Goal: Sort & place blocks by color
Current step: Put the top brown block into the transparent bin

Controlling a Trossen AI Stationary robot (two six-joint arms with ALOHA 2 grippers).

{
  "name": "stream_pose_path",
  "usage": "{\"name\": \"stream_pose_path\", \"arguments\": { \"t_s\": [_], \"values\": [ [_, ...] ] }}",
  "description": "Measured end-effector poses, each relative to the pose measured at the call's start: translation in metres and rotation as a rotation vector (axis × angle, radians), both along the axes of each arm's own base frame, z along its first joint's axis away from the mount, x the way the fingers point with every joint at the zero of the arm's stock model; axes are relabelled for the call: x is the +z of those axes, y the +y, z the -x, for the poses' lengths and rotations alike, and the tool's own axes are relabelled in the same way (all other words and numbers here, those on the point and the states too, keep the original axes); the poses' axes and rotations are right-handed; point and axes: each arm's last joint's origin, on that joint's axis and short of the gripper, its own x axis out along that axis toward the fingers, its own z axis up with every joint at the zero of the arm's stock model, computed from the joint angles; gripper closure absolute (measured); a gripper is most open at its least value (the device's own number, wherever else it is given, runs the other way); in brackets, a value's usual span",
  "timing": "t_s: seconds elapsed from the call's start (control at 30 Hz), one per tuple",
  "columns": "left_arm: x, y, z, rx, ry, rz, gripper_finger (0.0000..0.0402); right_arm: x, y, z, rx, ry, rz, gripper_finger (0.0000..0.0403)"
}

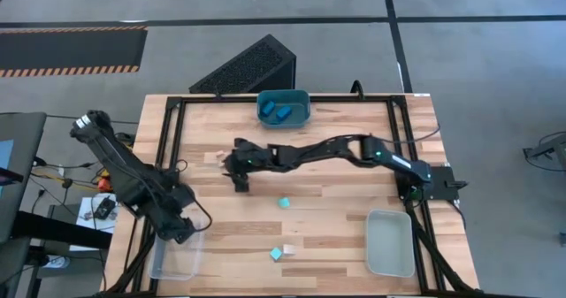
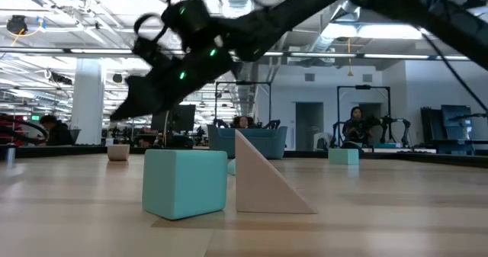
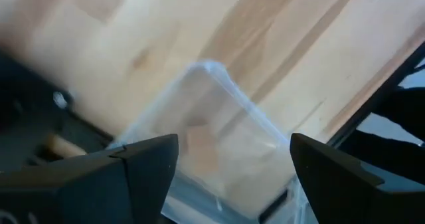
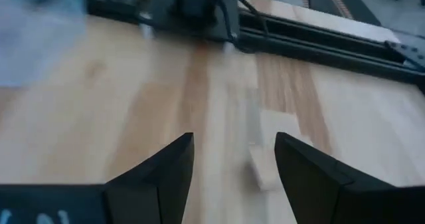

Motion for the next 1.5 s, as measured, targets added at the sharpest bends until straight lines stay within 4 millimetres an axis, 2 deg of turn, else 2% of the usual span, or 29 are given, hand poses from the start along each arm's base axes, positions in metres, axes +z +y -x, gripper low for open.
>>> {"name": "stream_pose_path", "arguments": {
  "t_s": [0.23,0.53,0.67,0.93,1.13,1.23,1.33,1.4,1.5],
  "values": [
    [0.02,0.02,0.001,-0.141,-0.093,-0.134,0.0127,-0.026,-0.024,-0.022,-0.03,0.022,0.01,0.0168],
    [0.026,0.045,0.001,-0.247,-0.086,-0.241,0.0127,-0.053,-0.043,-0.022,-0.015,0.07,0.072,0.0177],
    [0.026,0.055,0.0,-0.272,-0.055,-0.272,0.0127,-0.059,-0.043,-0.023,0.033,0.074,0.07,0.0199],
    [0.026,0.067,-0.006,-0.324,-0.038,-0.304,0.0127,-0.056,-0.043,-0.025,0.046,0.017,0.088,0.0256],
    [0.026,0.076,-0.009,-0.391,-0.028,-0.334,0.0127,-0.056,-0.043,-0.025,0.069,0.014,0.075,0.0318],
    [0.026,0.081,-0.012,-0.395,-0.027,-0.373,0.0127,-0.048,-0.042,-0.023,0.066,0.033,0.036,0.0351],
    [0.027,0.087,-0.013,-0.383,-0.029,-0.403,0.0127,-0.032,-0.043,-0.019,0.036,0.057,-0.055,0.0365],
    [0.027,0.091,-0.013,-0.367,-0.029,-0.42,0.0127,-0.01,-0.045,-0.015,0.002,0.057,-0.123,0.0365],
    [0.028,0.095,-0.014,-0.347,-0.043,-0.444,0.0127,0.033,-0.055,-0.004,-0.003,0.052,-0.238,0.0356]
  ]
}}
